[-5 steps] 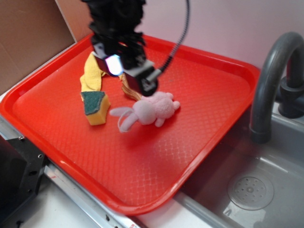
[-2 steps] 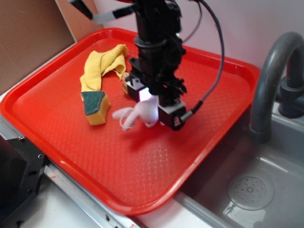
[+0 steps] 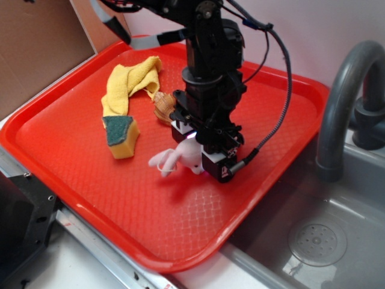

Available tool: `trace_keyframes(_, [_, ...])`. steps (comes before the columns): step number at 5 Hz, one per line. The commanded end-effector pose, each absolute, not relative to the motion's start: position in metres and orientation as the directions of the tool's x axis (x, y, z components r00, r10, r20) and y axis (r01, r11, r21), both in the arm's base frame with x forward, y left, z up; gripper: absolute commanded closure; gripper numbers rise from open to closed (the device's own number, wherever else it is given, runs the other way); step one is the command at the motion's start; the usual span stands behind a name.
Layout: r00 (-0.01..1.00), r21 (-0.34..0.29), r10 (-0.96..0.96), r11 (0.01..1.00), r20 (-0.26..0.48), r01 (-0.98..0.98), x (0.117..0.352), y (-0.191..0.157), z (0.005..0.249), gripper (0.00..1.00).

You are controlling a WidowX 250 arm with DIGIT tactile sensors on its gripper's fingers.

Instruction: Grab the pink bunny.

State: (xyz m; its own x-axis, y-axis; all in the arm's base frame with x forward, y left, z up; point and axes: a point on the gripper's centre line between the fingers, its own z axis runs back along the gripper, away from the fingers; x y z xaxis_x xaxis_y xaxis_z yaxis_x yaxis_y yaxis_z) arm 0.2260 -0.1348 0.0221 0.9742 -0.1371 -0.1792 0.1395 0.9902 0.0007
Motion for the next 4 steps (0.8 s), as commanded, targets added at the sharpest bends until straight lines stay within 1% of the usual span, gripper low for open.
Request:
trace_keyframes(1, [0.999, -0.163, -0.044, 0.986, -0.006, 0.042, 0.215, -0.086, 0.109, 1.0])
trace_keyframes(2, [1.0, -0.228, -0.01, 0.974, 0.024, 0.015, 0.202, -0.058, 0.154, 1.0])
trace_keyframes(3, [0.997, -0.252, 0.02, 0.968, 0.078, 0.0, 0.183, -0.03, 0.179, 1.0])
trace_keyframes(4, [0.999, -0.168, -0.014, 0.986, 0.03, 0.018, 0.193, -0.036, 0.175, 1.0])
